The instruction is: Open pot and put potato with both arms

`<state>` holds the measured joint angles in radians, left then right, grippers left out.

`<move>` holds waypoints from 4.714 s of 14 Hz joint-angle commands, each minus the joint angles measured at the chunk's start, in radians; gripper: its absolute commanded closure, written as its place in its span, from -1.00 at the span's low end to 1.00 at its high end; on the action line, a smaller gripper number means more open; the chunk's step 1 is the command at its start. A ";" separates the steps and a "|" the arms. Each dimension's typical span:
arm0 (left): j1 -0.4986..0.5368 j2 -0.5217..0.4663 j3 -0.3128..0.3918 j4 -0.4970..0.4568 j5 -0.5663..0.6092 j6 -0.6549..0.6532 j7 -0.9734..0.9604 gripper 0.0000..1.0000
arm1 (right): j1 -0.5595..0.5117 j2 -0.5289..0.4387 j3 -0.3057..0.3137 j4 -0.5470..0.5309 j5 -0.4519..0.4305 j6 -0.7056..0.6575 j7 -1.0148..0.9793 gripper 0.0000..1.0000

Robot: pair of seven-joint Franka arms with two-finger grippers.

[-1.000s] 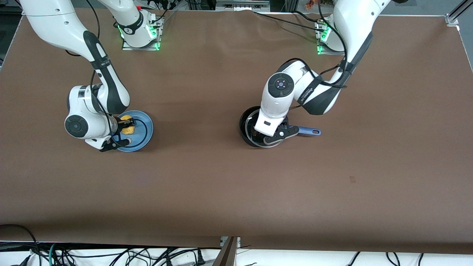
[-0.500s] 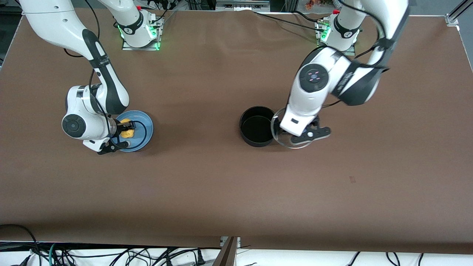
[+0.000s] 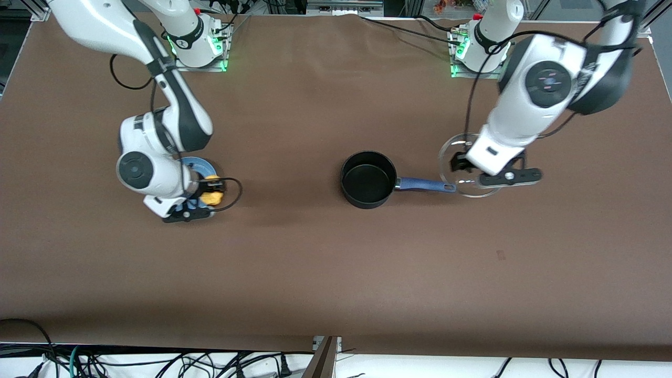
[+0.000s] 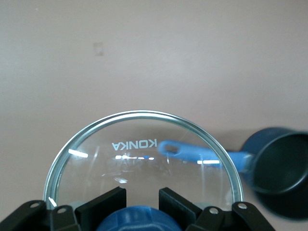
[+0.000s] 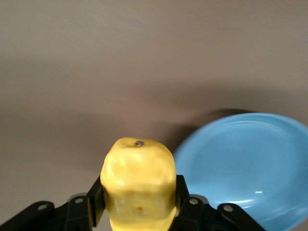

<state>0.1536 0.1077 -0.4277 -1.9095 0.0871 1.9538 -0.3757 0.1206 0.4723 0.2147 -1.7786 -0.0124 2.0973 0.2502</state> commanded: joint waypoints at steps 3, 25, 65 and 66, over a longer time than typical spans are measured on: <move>0.170 -0.077 -0.006 -0.127 -0.064 0.052 0.250 1.00 | 0.074 0.037 0.106 0.106 0.003 -0.016 0.354 0.23; 0.250 0.446 0.041 -0.056 0.224 0.505 0.279 -0.41 | 0.467 0.361 0.103 0.406 0.083 0.368 0.807 -0.14; -0.275 -0.157 0.463 0.208 -0.015 -0.308 0.363 -1.00 | -0.191 -0.440 -0.084 0.142 -0.026 -0.608 -0.221 -0.99; -0.275 -0.155 0.458 0.217 -0.016 -0.314 0.360 -1.00 | -0.193 -0.452 -0.090 0.146 0.018 -0.608 -0.224 -0.99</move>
<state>-0.0930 -0.0258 0.0161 -1.6792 0.0938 1.6511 -0.0312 -0.0644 0.0581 0.1255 -1.6081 -0.0535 1.4818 0.0344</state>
